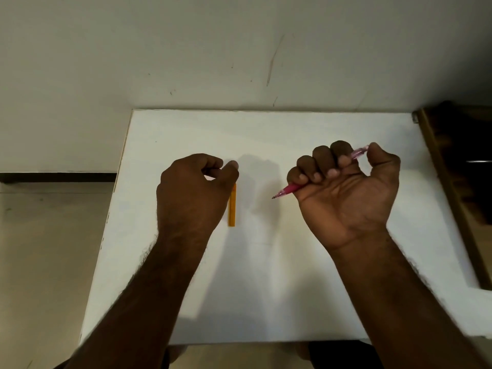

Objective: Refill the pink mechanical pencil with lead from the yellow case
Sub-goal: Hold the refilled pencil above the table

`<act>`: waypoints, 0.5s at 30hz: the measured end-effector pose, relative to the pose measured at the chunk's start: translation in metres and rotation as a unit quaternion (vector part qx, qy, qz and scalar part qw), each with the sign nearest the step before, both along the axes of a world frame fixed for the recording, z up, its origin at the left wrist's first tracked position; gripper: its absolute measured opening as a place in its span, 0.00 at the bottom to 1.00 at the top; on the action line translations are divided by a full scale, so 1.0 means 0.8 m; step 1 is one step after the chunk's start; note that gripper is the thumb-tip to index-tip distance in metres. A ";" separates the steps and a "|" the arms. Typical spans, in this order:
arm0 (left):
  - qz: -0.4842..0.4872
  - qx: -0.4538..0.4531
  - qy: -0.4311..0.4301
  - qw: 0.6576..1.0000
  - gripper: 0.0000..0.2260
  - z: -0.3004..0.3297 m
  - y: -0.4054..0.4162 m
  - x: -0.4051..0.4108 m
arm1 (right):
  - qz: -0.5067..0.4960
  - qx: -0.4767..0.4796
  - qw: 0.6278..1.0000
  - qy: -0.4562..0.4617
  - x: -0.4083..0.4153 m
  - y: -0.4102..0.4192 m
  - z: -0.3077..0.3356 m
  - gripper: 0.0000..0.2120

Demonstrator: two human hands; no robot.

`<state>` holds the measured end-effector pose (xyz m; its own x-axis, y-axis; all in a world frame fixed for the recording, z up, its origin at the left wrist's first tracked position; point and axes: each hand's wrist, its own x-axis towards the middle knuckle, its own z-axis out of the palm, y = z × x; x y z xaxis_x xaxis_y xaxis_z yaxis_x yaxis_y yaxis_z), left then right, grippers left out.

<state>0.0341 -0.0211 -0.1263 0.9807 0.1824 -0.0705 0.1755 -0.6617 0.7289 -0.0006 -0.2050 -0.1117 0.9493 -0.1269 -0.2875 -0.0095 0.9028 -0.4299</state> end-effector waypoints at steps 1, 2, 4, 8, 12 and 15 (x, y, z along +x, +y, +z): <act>-0.001 -0.001 -0.004 1.000 0.13 0.000 0.000 0.000 | -0.002 0.002 1.000 -0.003 0.000 0.000 0.000 0.21; -0.003 -0.002 -0.008 1.000 0.13 0.000 0.000 0.000 | -0.003 0.004 1.000 -0.006 0.000 0.000 0.000 0.21; -0.008 -0.009 -0.017 1.000 0.12 0.001 -0.001 0.001 | -0.008 0.009 1.000 -0.010 0.000 0.001 0.000 0.21; -0.044 -0.025 -0.035 0.998 0.13 0.000 0.000 0.002 | -0.021 0.022 0.999 -0.014 -0.001 0.000 -0.001 0.22; -0.077 0.050 -0.059 0.994 0.21 -0.009 0.005 0.001 | -0.026 0.019 0.999 -0.014 -0.001 -0.001 -0.002 0.21; -0.097 0.107 -0.077 0.987 0.24 -0.014 0.006 0.001 | -0.030 0.021 0.999 -0.013 -0.001 -0.001 -0.003 0.22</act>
<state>0.0352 -0.0160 -0.1375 0.9948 -0.0156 0.1010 -0.0713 -0.8134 0.5773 -0.0015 -0.2055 -0.1141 0.9477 -0.1726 -0.2686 0.0565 0.9186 -0.3912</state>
